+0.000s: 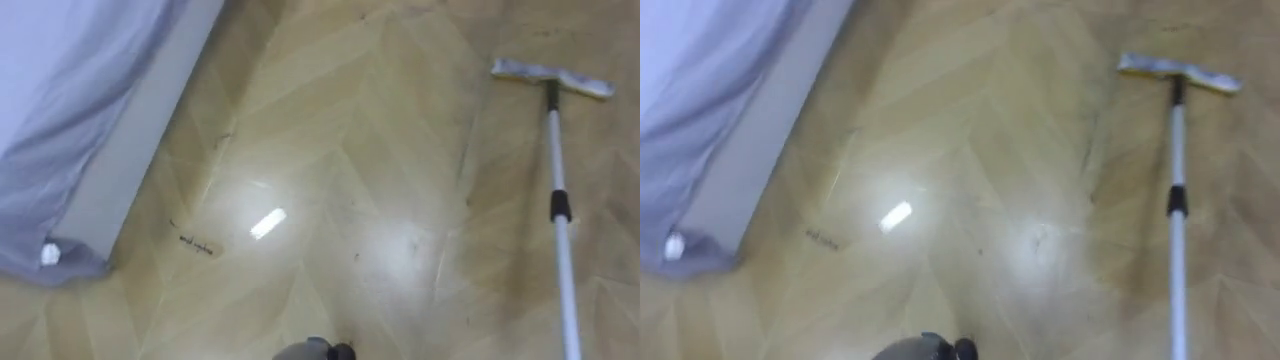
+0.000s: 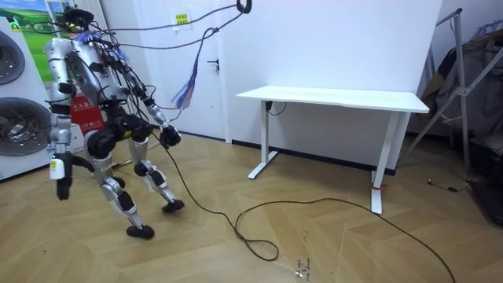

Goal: Mop floor

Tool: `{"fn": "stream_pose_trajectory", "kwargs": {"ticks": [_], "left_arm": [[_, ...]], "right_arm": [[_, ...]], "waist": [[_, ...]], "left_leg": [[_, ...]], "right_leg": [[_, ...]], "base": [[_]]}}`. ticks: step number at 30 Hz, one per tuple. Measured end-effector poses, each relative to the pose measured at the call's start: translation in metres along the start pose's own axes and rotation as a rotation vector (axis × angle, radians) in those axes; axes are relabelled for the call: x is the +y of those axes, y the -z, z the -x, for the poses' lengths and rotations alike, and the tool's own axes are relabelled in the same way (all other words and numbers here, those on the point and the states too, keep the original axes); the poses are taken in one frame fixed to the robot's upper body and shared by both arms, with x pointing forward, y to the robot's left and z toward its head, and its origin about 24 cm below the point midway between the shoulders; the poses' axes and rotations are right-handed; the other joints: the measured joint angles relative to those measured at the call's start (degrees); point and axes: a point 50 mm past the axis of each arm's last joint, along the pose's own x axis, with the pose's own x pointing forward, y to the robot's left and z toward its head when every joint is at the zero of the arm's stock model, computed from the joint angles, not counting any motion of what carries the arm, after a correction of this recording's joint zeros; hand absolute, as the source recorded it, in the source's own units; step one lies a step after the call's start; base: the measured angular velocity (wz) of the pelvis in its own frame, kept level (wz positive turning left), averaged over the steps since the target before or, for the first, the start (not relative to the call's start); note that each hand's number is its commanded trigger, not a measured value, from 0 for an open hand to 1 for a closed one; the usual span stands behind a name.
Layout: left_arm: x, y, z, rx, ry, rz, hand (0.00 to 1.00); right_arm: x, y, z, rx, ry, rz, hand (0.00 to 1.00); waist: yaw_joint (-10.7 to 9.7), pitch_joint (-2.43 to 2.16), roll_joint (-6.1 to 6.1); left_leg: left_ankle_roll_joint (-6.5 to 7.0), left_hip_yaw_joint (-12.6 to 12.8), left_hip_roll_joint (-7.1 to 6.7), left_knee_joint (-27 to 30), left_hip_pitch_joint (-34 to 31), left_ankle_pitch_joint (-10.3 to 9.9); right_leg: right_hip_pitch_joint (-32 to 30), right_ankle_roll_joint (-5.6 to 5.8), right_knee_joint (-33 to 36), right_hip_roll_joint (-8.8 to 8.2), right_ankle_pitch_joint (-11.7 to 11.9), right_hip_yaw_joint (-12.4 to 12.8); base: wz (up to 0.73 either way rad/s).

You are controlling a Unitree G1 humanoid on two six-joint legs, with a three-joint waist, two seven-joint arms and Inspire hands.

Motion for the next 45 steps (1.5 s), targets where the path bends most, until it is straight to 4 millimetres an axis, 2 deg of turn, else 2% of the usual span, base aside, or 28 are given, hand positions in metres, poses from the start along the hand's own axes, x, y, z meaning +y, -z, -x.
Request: {"fn": "stream_pose_trajectory", "kwargs": {"ticks": [1,2,3,4,5,8,11,12,14,15,17,18,19,21,23,24,25,27,28,29,30,31,33,35,38,39,42,45], "left_arm": [[-0.004,0.001,0.000,0.003,0.000,0.017,0.00],[-0.006,0.003,0.000,0.008,0.001,0.024,0.00],[-0.004,0.007,0.000,0.022,-0.008,0.032,0.00],[-0.007,0.008,0.000,0.029,-0.011,0.042,0.00],[-0.007,0.007,0.000,0.029,-0.010,0.045,0.00],[-0.007,0.009,0.000,0.045,0.002,0.069,0.00],[0.003,0.012,0.001,0.075,-0.004,0.090,0.00],[0.012,0.013,0.001,0.077,-0.020,0.100,0.00],[0.027,0.014,0.002,0.077,-0.054,0.096,0.00],[0.036,0.013,0.003,0.065,-0.079,0.090,0.00],[0.045,0.016,0.006,0.054,-0.110,0.058,0.00],[0.045,0.019,0.007,0.056,-0.111,0.051,0.00],[0.043,0.023,0.007,0.067,-0.099,0.042,0.00],[0.040,0.022,0.007,0.055,-0.071,0.030,0.00],[0.036,0.022,0.007,0.049,-0.037,0.004,0.00],[0.033,0.023,0.007,0.055,-0.014,-0.005,0.00],[0.032,0.026,0.007,0.069,-0.002,-0.009,0.00],[0.028,0.022,0.005,0.070,0.013,-0.020,0.00],[0.022,0.015,0.003,0.062,0.026,-0.022,0.00],[0.018,0.011,0.003,0.052,0.033,-0.019,0.00],[0.013,0.005,0.002,0.031,0.046,-0.019,0.00],[0.008,-0.002,0.001,0.006,0.056,-0.020,0.00],[0.002,-0.004,0.001,-0.008,0.058,-0.021,0.00],[-0.005,-0.001,0.001,0.002,0.051,-0.021,0.00],[-0.010,0.013,0.001,0.040,0.041,-0.016,0.00],[-0.005,0.016,0.002,0.049,0.017,-0.011,0.00],[-0.008,0.016,0.002,0.056,0.021,0.009,0.00],[-0.009,0.016,0.002,0.064,0.027,0.031,0.00]], "right_arm": [[0.005,-0.002,0.000,-0.008,-0.003,0.020,1.00],[0.007,-0.001,0.000,-0.006,-0.006,0.031,1.00],[0.016,0.000,-0.001,0.001,-0.020,0.054,1.00],[0.020,-0.001,-0.001,0.016,-0.026,0.061,1.00],[0.023,-0.002,0.000,0.026,-0.033,0.063,1.00],[0.027,-0.023,0.003,0.015,-0.059,0.042,1.00],[0.006,-0.078,0.017,-0.075,-0.039,0.012,1.00],[-0.008,-0.109,0.029,-0.154,-0.017,0.009,1.00],[-0.031,-0.152,0.051,-0.294,0.023,-0.001,1.00],[-0.045,-0.172,0.064,-0.366,0.051,0.000,1.00],[-0.054,-0.198,0.082,-0.459,0.073,0.027,1.00],[-0.054,-0.208,0.090,-0.502,0.061,0.021,1.00],[-0.053,-0.211,0.092,-0.503,0.035,-0.002,1.00],[-0.051,-0.203,0.085,-0.481,-0.001,-0.059,1.00],[-0.049,-0.187,0.074,-0.436,-0.015,-0.078,1.00],[-0.048,-0.174,0.066,-0.400,-0.018,-0.077,1.00],[-0.044,-0.160,0.057,-0.366,-0.026,-0.071,1.00],[-0.044,-0.129,0.042,-0.287,-0.023,-0.067,1.00],[-0.046,-0.109,0.034,-0.229,-0.015,-0.069,1.00],[-0.046,-0.099,0.030,-0.203,-0.012,-0.069,1.00],[-0.043,-0.080,0.023,-0.151,-0.012,-0.064,1.00],[-0.037,-0.062,0.017,-0.107,-0.009,-0.055,1.00],[-0.023,-0.042,0.010,-0.066,-0.010,-0.044,1.00],[-0.010,-0.033,0.006,-0.040,-0.011,-0.012,1.00],[0.010,-0.020,0.002,-0.015,-0.031,0.043,1.00],[0.020,-0.018,0.002,-0.019,-0.051,0.070,1.00],[0.027,-0.023,0.002,-0.034,-0.069,0.085,1.00],[0.024,-0.046,0.007,-0.061,-0.068,0.073,1.00]], "waist": [[-0.60,0.51,0.61],[-0.96,0.55,0.45],[-1.88,0.35,-0.27],[-2.13,0.29,0.76],[-2.13,0.29,0.75],[-1.31,0.35,-0.37],[2.08,0.78,-3.52],[3.47,1.27,-4.88],[4.96,1.45,-5.85],[6.11,1.39,-6.86],[7.69,1.37,-8.55],[8.40,1.42,-9.26],[8.53,1.39,-9.55],[8.33,1.55,-10.03],[8.42,1.47,-9.96],[8.49,1.47,-9.08],[8.18,1.10,-8.47],[7.53,0.45,-7.09],[7.29,0.41,-5.89],[6.70,0.40,-5.34],[5.27,-0.17,-4.27],[4.29,-0.26,-3.06],[3.15,-0.14,-1.97],[2.56,0.23,-1.06],[0.77,0.19,-0.40],[-0.17,0.22,-1.21],[-0.97,0.42,-2.00],[-0.07,0.59,-3.45]], "left_leg": [[-0.25,-2.04,0.03,-0.19,0.10,0.08],[-1.30,-2.22,0.10,-0.22,-0.16,0.07],[-3.66,-1.62,-0.20,0.31,-0.64,-0.86],[-6.34,-2.21,0.92,1.30,-0.67,-3.21],[-6.79,-1.53,1.46,1.33,-0.47,-3.70],[-7.06,-0.15,3.34,1.36,-0.14,-3.88],[-7.07,-0.75,4.06,3.55,-0.78,-3.88],[-7.08,-1.63,4.44,7.53,-2.56,-3.87],[-7.41,-2.83,5.83,15.81,-6.41,-3.64],[-8.53,-3.29,6.69,21.42,-8.74,-2.64],[-8.55,-3.17,7.30,28.08,-11.61,0.53],[-8.35,-3.07,7.32,31.22,-12.83,3.57],[-8.32,-2.49,7.06,31.15,-13.56,3.37],[-7.46,0.26,5.66,23.66,-14.61,0.67],[-7.25,2.77,3.64,12.13,-14.75,0.77],[-5.66,3.95,2.87,5.33,-14.62,2.80],[-3.77,5.24,2.78,4.02,-14.00,3.84],[-0.57,7.26,2.86,4.47,-12.00,1.95],[0.23,7.78,2.26,5.05,-10.63,0.39],[0.61,7.98,1.80,5.26,-9.93,-0.29],[1.23,8.02,0.94,5.43,-8.73,-1.31],[1.38,7.73,0.87,5.42,-7.24,-2.40],[1.00,5.37,-0.04,3.92,-4.70,-3.57],[0.35,2.13,-0.53,2.04,-2.90,-3.68],[-1.41,-3.69,-0.99,-0.51,-1.10,-3.33],[-2.64,-3.97,-1.28,-0.29,-0.85,-4.05],[-3.86,-3.32,0.38,1.84,-1.18,-4.75],[-5.04,-3.60,1.72,3.68,-1.65,-5.08]], "right_leg": [[-1.84,0.31,-6.10,0.20,-0.67,0.02],[-1.78,0.36,-11.37,0.13,-0.57,0.39],[-1.19,0.22,-19.33,-0.73,3.34,0.58],[-1.44,-0.85,-17.99,-0.75,2.25,-1.92],[-1.50,-1.30,-17.48,-0.75,1.97,-3.07],[-1.42,-1.85,-15.62,-1.04,2.05,-8.21],[-0.83,-4.80,-15.19,-0.72,0.45,-11.13],[-0.83,-5.84,-14.51,-0.99,-0.76,-12.35],[-1.25,-7.06,-12.27,0.04,-3.07,-13.63],[-1.75,-7.41,-9.64,0.67,-4.90,-13.64],[-1.68,-7.86,-6.16,0.78,-7.56,-13.48],[-0.95,-8.31,-5.01,0.57,-8.94,-13.31],[0.20,-8.52,-4.84,0.53,-9.65,-12.85],[1.34,-8.05,-5.16,0.56,-10.42,-11.20],[2.45,-7.60,-6.33,0.62,-10.72,-9.31],[3.89,-6.99,-7.93,0.73,-10.96,-9.02],[5.48,-6.09,-9.31,0.52,-11.30,-8.63],[6.91,-4.88,-8.56,-0.03,-11.57,-7.51],[6.41,-2.45,-5.20,-1.19,-10.25,-7.16],[6.00,-1.48,-2.78,-1.91,-9.27,-7.17],[4.98,-0.33,1.24,-3.01,-6.83,-6.85],[4.37,0.04,3.74,-2.92,-3.74,-6.19],[3.48,0.41,5.91,-2.35,-1.36,-4.28],[0.05,0.32,4.93,-1.54,-2.29,-2.76],[-1.68,0.53,-11.44,-1.73,-2.07,-2.54],[-1.70,1.01,-16.47,-2.16,1.51,-2.46],[-0.71,-1.40,-15.63,-1.49,0.06,-5.09],[-0.65,-3.37,-14.18,-1.02,-1.47,-7.37]], "base": [[-1.32],[-0.98],[-0.59],[-0.37],[-0.05],[0.28],[0.12],[0.05],[0.16],[0.11],[0.16],[0.39],[0.49],[0.73],[0.45],[0.00],[0.04],[0.12],[0.09],[0.13],[0.11],[0.00],[-0.43],[-0.75],[-0.53],[-0.06],[0.12],[0.18]]}}
